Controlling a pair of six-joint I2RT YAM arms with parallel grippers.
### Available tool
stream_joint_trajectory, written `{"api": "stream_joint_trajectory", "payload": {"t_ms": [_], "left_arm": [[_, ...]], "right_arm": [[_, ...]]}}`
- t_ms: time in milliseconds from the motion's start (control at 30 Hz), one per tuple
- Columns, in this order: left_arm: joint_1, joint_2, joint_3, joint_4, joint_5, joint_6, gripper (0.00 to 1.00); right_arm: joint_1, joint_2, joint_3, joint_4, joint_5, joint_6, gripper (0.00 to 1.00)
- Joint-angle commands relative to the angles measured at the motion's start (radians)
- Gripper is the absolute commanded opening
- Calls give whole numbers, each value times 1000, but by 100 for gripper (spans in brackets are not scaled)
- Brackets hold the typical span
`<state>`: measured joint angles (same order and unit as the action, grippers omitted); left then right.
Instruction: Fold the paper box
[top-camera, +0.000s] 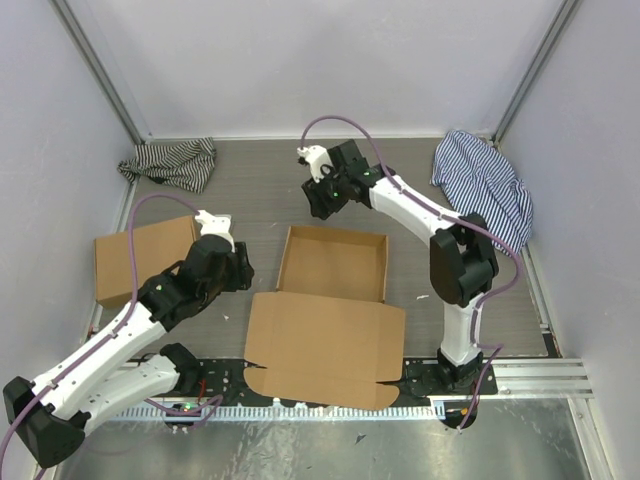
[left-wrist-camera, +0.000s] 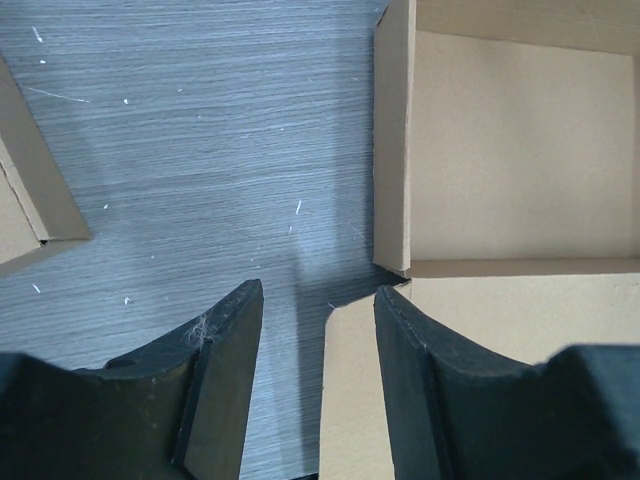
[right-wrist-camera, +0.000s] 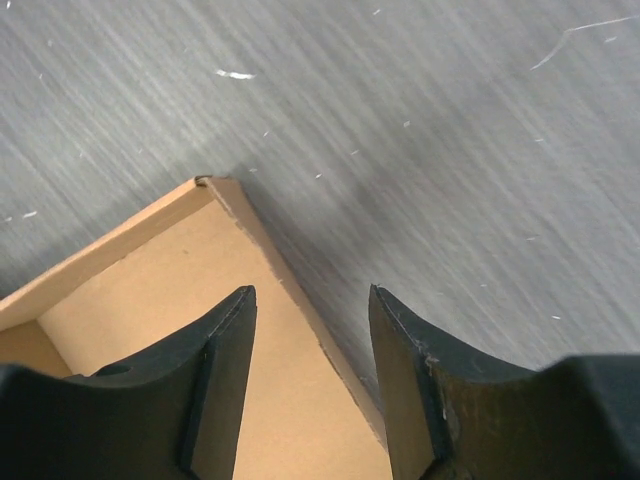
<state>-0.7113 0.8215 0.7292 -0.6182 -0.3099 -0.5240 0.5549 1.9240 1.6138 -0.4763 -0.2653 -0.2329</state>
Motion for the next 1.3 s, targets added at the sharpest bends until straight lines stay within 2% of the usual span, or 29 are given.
{"api": "stream_joint_trajectory", "payload": {"t_ms": [0, 733, 800, 933, 1000, 1100, 1267], "left_arm": [[3, -14, -19, 21, -12, -2, 56], [4, -16, -24, 21, -16, -5, 56], [4, -18, -24, 21, -17, -5, 56], [3, -19, -24, 19, -16, -6, 56], [3, -20, -24, 20, -16, -7, 56], [3, -24, -25, 19, -15, -7, 56], [3, -24, -22, 19, -12, -7, 56]], "right_arm": [[21, 19, 14, -25, -74, -29, 54], [58, 173, 63, -55, 22, -31, 52], [59, 190, 78, -58, 55, -9, 46], [57, 207, 91, -65, 147, 27, 27], [50, 201, 87, -64, 194, 55, 21], [19, 187, 88, -74, 266, 144, 9], [-111, 146, 83, -164, 340, 378, 2]]}}
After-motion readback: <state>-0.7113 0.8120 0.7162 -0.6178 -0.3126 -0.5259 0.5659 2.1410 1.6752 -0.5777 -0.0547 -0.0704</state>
